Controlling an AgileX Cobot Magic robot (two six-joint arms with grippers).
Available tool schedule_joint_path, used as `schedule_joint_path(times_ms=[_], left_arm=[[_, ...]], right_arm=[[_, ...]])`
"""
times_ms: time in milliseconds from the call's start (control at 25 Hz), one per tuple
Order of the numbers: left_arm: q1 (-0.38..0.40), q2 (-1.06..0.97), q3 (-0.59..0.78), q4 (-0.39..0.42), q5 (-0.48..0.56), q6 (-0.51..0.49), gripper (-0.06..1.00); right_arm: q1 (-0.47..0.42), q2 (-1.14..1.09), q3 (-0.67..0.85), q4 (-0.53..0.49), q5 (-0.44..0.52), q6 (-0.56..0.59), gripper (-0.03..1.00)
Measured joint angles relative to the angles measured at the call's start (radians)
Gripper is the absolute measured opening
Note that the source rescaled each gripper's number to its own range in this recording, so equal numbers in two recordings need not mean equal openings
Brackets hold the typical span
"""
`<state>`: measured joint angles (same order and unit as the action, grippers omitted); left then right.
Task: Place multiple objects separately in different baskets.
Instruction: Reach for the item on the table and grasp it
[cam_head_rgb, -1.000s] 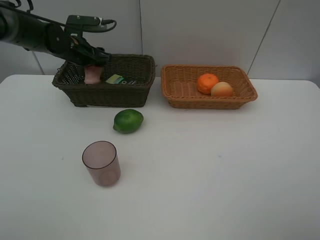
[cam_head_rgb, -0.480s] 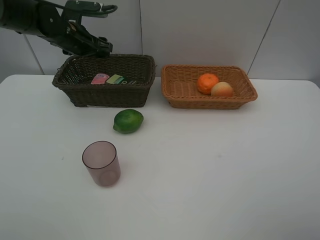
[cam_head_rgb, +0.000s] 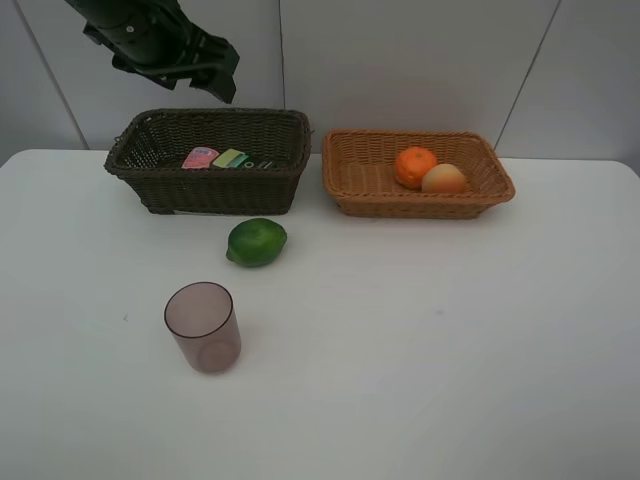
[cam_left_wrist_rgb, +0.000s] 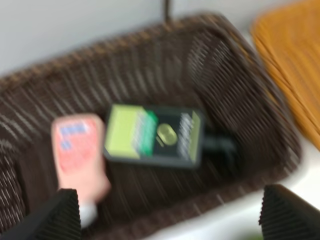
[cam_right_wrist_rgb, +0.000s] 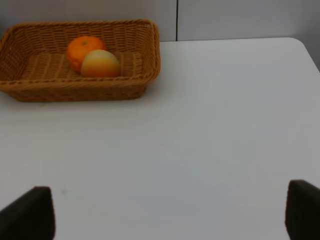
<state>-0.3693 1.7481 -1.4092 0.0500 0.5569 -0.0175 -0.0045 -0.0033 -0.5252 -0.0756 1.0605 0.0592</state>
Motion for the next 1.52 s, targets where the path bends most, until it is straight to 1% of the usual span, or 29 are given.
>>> schedule_joint_path(times_ms=[120, 240, 400, 560, 720, 920, 1080, 1160, 1400, 1520], left_arm=[[-0.045, -0.046, 0.000, 0.002, 0.137, 0.002, 0.93], [-0.092, -0.067, 0.000, 0.019, 0.247, 0.002, 0.93], [-0.153, -0.069, 0.000, 0.014, 0.377, -0.011, 0.93], [-0.199, -0.072, 0.000, 0.007, 0.457, -0.049, 0.93], [-0.239, -0.072, 0.000, 0.007, 0.506, -0.086, 0.93], [-0.286, -0.073, 0.024, 0.063, 0.577, -0.094, 0.93], [-0.295, -0.074, 0.102, 0.080, 0.590, -0.094, 0.93], [-0.297, -0.085, 0.153, 0.083, 0.575, -0.082, 0.93], [-0.297, -0.181, 0.346, 0.086, 0.388, -0.015, 0.93], [-0.297, -0.190, 0.435, 0.087, 0.312, 0.002, 0.93]], right_arm=[[0.000, 0.000, 0.000, 0.000, 0.000, 0.000, 1.00], [0.000, 0.000, 0.000, 0.000, 0.000, 0.000, 1.00], [0.000, 0.000, 0.000, 0.000, 0.000, 0.000, 1.00], [0.000, 0.000, 0.000, 0.000, 0.000, 0.000, 1.00], [0.000, 0.000, 0.000, 0.000, 0.000, 0.000, 1.00], [0.000, 0.000, 0.000, 0.000, 0.000, 0.000, 1.00], [0.000, 0.000, 0.000, 0.000, 0.000, 0.000, 1.00], [0.000, 0.000, 0.000, 0.000, 0.000, 0.000, 1.00], [0.000, 0.000, 0.000, 0.000, 0.000, 0.000, 1.00], [0.000, 0.000, 0.000, 0.000, 0.000, 0.000, 1.00]])
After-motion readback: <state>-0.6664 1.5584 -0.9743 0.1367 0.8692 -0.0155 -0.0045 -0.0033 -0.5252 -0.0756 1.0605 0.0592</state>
